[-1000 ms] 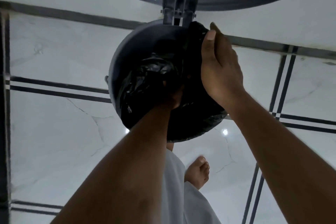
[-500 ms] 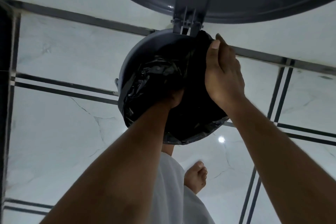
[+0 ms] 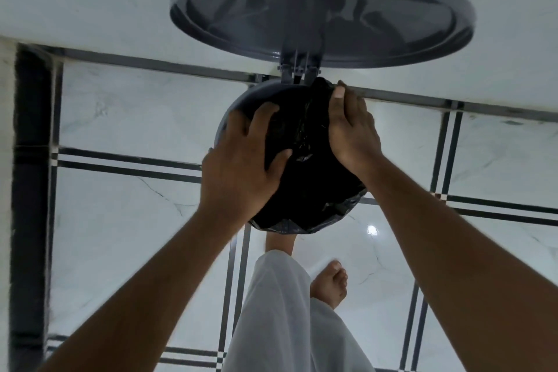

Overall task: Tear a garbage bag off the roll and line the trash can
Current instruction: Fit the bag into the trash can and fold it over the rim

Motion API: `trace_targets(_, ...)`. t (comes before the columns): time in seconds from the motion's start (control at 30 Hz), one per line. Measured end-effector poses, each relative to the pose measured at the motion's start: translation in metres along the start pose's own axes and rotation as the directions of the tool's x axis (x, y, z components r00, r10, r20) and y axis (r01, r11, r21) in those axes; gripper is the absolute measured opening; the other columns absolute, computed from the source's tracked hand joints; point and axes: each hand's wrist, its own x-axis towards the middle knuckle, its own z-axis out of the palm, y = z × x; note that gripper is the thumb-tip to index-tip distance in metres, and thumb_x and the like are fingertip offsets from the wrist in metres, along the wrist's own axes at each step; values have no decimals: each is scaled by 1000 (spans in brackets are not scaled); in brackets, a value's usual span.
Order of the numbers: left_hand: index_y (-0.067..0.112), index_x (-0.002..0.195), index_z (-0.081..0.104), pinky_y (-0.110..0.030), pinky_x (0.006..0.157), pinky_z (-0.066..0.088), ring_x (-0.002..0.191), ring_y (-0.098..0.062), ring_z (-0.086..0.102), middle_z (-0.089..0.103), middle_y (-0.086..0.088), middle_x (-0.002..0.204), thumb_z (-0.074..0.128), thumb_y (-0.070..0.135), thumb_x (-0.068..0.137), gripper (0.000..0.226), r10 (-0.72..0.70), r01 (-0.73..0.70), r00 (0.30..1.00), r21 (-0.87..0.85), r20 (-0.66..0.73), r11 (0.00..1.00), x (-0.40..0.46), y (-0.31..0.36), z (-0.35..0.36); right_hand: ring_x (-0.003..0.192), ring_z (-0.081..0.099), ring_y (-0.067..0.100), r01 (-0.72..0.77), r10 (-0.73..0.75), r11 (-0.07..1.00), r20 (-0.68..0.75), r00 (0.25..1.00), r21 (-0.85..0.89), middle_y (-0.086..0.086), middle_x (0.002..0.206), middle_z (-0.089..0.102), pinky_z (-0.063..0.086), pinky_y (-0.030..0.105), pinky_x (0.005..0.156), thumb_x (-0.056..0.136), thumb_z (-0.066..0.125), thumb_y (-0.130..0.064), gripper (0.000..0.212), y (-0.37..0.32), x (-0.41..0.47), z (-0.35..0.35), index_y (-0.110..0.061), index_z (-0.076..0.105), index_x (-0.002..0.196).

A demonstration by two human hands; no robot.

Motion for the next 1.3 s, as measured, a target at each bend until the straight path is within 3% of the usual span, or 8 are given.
trace_targets(0.13,18,126,77,-50,92,49,111,-36,59,53,-14,122,70,41,100,35,-38,-8,987,282,157,959,33,-37,-6,166,30,27,12,-12,1000,5,1000,-13,-3,181,34,23,48,131,119,12,-57,64,1,1,0,-33,28,176)
trace_targets(0.23,27,93,81,-39,97,46,103,-19,58,60,0,112,75,30,96,7,-179,203,963,-107,201,973,55,-41,-19,165,32,28,17,-17,1000,-8,1000,-13,-3,180,35,25,48,131,119,12,-58,64,4,2,1,-33,29,176)
trace_targets(0.33,25,81,73,-31,80,48,83,-15,66,72,4,86,70,20,97,17,-447,591,798,-671,404,448,72,-56,-40,165,33,28,19,-19,1000,-11,1000,-14,-4,180,34,26,50,130,118,12,-60,65,5,2,1,-34,29,175)
trace_targets(0.43,23,95,73,-36,100,50,94,-21,67,73,2,96,64,29,96,11,-393,695,683,-714,616,88,82,-89,-47,163,34,30,18,-18,1000,-11,1000,-12,-4,179,35,28,52,128,117,11,-62,67,4,1,3,-35,30,176)
trace_targets(0.67,13,128,78,-38,106,59,111,-19,74,75,-5,123,76,41,98,41,-177,637,767,-764,616,101,109,-101,-34,162,37,32,33,-34,999,-41,999,-36,-3,178,38,30,52,127,118,13,-62,66,7,3,5,-34,33,174)
trace_targets(0.9,17,104,82,-40,96,59,105,-24,72,77,-4,110,78,45,93,30,-398,843,533,-426,747,330,82,-127,2,160,39,31,24,-25,999,-40,999,-27,-2,176,41,30,51,127,118,14,-61,64,6,3,4,-34,36,173)
trace_targets(1.03,27,121,82,-47,106,55,111,-21,79,83,2,120,66,75,93,58,-304,883,468,-444,830,151,46,-120,-15,160,39,32,15,-15,1000,-23,1000,-12,0,175,43,30,51,128,118,15,-60,64,7,4,3,-33,38,172)
trace_targets(1.3,21,104,79,-48,113,40,113,-24,67,76,0,113,58,48,99,34,-147,826,471,-494,870,-270,-10,-146,-17,157,42,33,14,-14,1000,-28,999,-4,1,172,47,31,51,126,119,15,-59,62,7,6,3,-33,42,169)
